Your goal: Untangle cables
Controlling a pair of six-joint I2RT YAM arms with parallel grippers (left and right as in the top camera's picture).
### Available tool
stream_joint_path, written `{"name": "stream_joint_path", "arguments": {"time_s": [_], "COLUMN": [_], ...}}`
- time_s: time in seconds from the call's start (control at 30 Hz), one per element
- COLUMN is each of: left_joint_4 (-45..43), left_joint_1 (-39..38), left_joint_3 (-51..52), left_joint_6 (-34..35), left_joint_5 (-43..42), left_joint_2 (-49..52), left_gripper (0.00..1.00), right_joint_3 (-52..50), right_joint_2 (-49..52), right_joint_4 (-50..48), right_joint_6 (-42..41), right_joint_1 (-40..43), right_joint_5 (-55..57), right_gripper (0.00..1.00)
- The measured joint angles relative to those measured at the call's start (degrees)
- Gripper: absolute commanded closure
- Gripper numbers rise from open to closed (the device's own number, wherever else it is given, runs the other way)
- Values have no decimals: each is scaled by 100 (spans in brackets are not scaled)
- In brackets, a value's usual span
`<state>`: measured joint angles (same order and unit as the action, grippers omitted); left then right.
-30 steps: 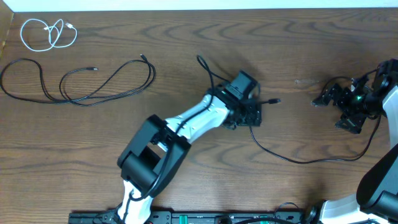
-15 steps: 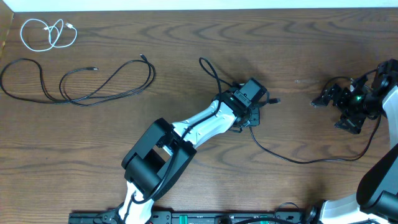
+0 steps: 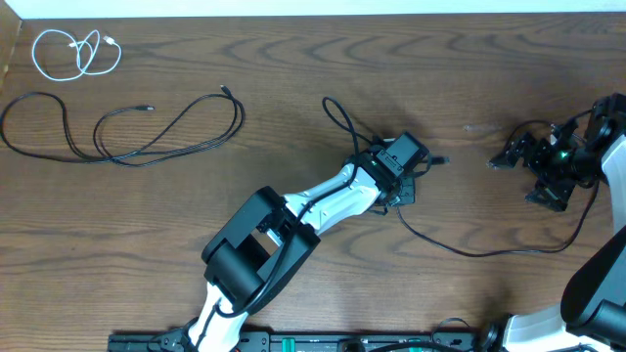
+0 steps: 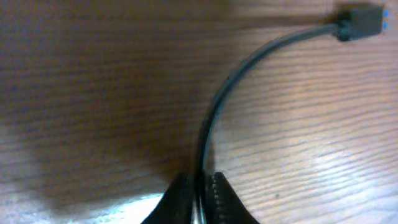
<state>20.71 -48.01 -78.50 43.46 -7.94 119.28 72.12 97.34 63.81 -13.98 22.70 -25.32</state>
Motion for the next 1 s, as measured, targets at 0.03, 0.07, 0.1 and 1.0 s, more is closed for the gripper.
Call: {"name": "stream_joint_path", "arguments": {"time_s": [0.03,0.07,0.1,1.0], "left_joint_4": [0,17,57,916], "left_joint_1": [0,0,9,2253], "left_joint_3": [0,0,-9,-125], "left_joint_6": [2,7,4,-1075], "left_joint_5": [0,-2,-9,-267], "left_joint_2": [7,7,7,-3858], "left_gripper": [93,92,93,93], "right_joint_3": [0,0,0,11], "right_joint_2": [0,0,0,0], "right_joint_4": [2,0,2,-1165], "right_joint_6": [0,0,0,1731], "right_joint_1": [0,0,0,-2035], "right_joint_5": [0,0,-2,-1882], "right_gripper": [1,1,1,1]}}
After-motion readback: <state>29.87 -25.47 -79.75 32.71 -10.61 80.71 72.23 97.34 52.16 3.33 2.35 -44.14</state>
